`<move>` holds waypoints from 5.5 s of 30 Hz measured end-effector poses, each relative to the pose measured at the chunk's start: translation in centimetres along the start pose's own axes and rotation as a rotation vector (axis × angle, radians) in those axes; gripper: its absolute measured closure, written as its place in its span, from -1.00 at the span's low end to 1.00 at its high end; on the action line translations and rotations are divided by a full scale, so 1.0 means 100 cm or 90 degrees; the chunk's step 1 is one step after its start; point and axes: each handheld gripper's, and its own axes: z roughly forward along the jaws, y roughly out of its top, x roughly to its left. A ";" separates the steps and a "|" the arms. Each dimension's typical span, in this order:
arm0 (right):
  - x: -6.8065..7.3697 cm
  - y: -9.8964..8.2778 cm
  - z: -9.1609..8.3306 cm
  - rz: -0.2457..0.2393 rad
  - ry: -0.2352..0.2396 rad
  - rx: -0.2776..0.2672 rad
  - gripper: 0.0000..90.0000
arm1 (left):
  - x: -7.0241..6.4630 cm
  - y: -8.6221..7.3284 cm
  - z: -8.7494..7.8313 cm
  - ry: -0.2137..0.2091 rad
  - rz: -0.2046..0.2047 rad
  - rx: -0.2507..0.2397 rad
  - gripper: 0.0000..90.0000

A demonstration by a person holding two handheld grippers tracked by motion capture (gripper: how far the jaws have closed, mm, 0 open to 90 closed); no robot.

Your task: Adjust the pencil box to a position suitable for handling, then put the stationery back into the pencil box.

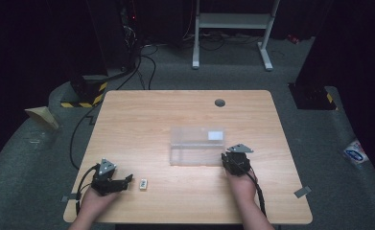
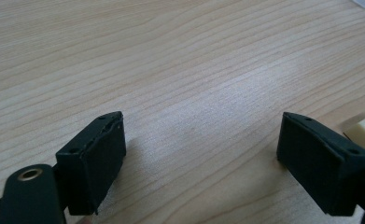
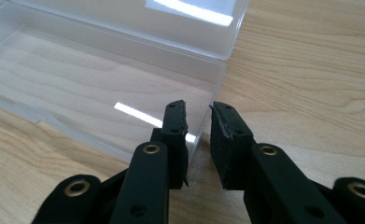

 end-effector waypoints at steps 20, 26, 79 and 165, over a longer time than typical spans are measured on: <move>-0.004 0.003 -0.013 0.005 0.009 -0.029 0.48 | 0.000 0.000 0.000 -0.001 0.001 0.000 -0.65; -0.011 0.004 -0.024 0.015 0.016 -0.059 0.29 | 0.000 0.000 0.000 0.000 -0.001 -0.002 -0.65; -0.079 -0.055 -0.054 0.036 -0.045 0.025 -0.57 | -0.014 0.010 -0.019 0.013 -0.024 -0.034 -0.33; -0.079 -0.056 -0.054 0.039 -0.048 0.023 -0.53 | -0.079 0.045 0.013 -0.038 0.031 -0.087 0.51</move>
